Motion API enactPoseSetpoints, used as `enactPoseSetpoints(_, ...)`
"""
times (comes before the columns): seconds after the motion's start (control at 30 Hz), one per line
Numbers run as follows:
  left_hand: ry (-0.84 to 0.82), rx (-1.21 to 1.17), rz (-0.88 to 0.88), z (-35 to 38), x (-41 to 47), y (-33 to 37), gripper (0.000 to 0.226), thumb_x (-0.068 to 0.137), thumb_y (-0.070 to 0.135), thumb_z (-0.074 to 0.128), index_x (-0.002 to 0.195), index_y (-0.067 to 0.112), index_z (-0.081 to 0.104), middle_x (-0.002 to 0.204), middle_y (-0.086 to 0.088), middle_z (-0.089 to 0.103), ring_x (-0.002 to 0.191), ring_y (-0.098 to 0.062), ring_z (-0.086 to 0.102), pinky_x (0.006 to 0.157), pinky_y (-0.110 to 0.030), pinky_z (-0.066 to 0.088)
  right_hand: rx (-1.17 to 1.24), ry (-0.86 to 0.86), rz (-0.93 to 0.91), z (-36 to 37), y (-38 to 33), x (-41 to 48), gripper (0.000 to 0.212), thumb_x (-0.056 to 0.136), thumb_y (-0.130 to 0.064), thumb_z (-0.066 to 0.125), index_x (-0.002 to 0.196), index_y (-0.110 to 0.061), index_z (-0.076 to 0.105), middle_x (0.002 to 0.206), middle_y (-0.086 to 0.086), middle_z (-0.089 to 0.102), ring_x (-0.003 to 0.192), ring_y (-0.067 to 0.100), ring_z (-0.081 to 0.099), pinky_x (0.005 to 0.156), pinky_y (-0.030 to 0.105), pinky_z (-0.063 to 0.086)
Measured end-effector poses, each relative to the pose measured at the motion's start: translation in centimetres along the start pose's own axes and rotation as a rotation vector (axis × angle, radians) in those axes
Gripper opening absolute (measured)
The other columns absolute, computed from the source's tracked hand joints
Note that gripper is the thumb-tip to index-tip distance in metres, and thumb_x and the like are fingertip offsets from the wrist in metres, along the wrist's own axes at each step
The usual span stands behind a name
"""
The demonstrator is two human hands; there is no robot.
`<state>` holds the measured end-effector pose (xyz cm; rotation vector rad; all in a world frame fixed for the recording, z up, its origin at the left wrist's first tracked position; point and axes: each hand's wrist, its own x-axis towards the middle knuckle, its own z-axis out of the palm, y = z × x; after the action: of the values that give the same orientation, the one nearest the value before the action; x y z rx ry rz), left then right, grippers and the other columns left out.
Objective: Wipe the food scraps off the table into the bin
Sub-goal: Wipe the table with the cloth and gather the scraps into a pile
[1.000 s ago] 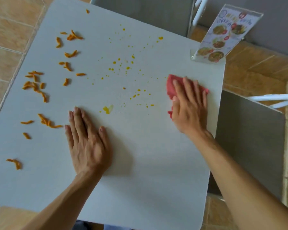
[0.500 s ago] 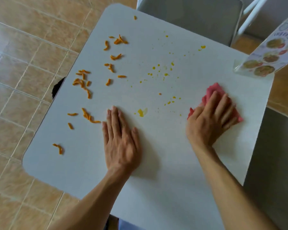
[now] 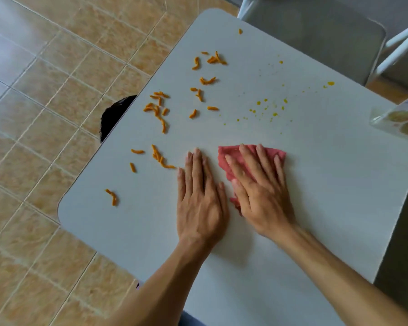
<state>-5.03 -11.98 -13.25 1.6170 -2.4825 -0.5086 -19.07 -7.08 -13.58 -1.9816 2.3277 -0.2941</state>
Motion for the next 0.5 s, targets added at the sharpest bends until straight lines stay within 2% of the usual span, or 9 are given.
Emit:
enactPoseSetpoints(0.03,0.005,-0.008,0.003,0.0,0.1,0.0,0.062,0.103,0.032,0.031,0.154,0.0,0.017,0.165,-0.014,0.009,0.154,-0.024,0.002,0.124,-0.041,0.008,-0.01,-0.035,-0.093,-0.5,1.4,0.6,0.051,0.105,-0.038,0.035,0.155,-0.028,0.043,0.165,0.006,0.034,0.154,0.033,0.027,0.124,0.058,0.02)
enactPoseSetpoints(0.07,0.008,-0.018,0.002,0.0,0.1,0.0,0.062,0.103,0.032,0.031,0.154,0.001,0.017,0.165,-0.014,0.009,0.154,-0.024,0.002,0.124,-0.041,0.007,-0.027,-0.025,-0.073,-0.7,2.9,1.1,0.052,0.104,-0.036,0.036,0.154,-0.026,0.044,0.165,0.006,0.035,0.153,0.034,0.029,0.123,0.058,0.022)
enactPoseSetpoints(0.2,0.008,-0.072,-0.015,-0.3,-0.1,-0.2,0.06,0.103,0.029,0.028,0.154,0.0,0.017,0.165,-0.014,0.009,0.154,-0.024,0.003,0.124,-0.041,0.007,-0.015,0.198,0.566,0.4,-0.1,0.6,0.048,0.102,-0.027,0.044,0.147,-0.016,0.055,0.159,0.014,0.043,0.148,0.039,0.036,0.121,0.058,0.026)
enactPoseSetpoints(0.23,0.008,-0.092,-0.008,-0.5,-0.2,-0.3,0.059,0.103,0.027,0.027,0.153,-0.002,0.02,0.164,-0.016,0.012,0.153,-0.026,0.007,0.124,-0.042,0.01,-0.002,0.214,0.564,0.9,-2.2,0.3,0.048,0.101,-0.026,0.046,0.146,-0.015,0.055,0.159,0.014,0.044,0.149,0.039,0.036,0.121,0.059,0.024)
enactPoseSetpoints(0.27,0.013,-0.114,0.014,-0.6,-0.2,-0.5,0.058,0.101,0.024,0.027,0.151,-0.005,0.024,0.162,-0.019,0.017,0.152,-0.029,0.012,0.123,-0.043,0.013,0.02,0.189,0.454,1.1,-3.6,-0.2,0.049,0.1,-0.027,0.047,0.147,-0.015,0.054,0.159,0.014,0.044,0.149,0.039,0.035,0.121,0.058,0.023)
enactPoseSetpoints(0.33,0.026,-0.145,0.084,-0.9,-0.6,-1.4,0.057,0.096,0.015,0.034,0.147,-0.009,0.031,0.159,-0.023,0.025,0.15,-0.034,0.02,0.122,-0.045,0.019,0.012,0.065,0.115,0.7,-3.4,-0.6,0.054,0.098,-0.032,0.048,0.15,-0.016,0.051,0.16,0.012,0.043,0.15,0.037,0.035,0.122,0.058,0.024)
enactPoseSetpoints(0.37,0.021,-0.147,0.114,-1.1,-0.9,-2.2,0.056,0.094,0.008,0.038,0.147,-0.01,0.032,0.158,-0.024,0.026,0.15,-0.034,0.021,0.121,-0.046,0.02,-0.019,0.032,0.035,0.4,-1.9,-0.3,0.057,0.096,-0.035,0.048,0.15,-0.016,0.05,0.161,0.011,0.041,0.151,0.036,0.034,0.122,0.057,0.024)
enactPoseSetpoints(0.4,0.009,-0.144,0.139,-1.4,-1.3,-2.9,0.056,0.094,0.004,0.042,0.147,-0.009,0.032,0.159,-0.022,0.025,0.15,-0.032,0.02,0.121,-0.045,0.02,-0.04,0.028,0.075,0.1,-0.4,0.0,0.057,0.097,-0.036,0.046,0.151,-0.017,0.05,0.161,0.011,0.04,0.151,0.036,0.034,0.122,0.057,0.025)
enactPoseSetpoints(0.5,-0.047,-0.146,0.21,-2.5,-2.4,-4.7,0.057,0.094,0.002,0.043,0.149,-0.007,0.029,0.161,-0.019,0.022,0.152,-0.03,0.017,0.121,-0.044,0.02,-0.038,0.169,0.646,0.3,-0.3,1.1,0.051,0.101,-0.028,0.043,0.149,-0.012,0.05,0.161,0.015,0.04,0.149,0.039,0.035,0.12,0.059,0.027)
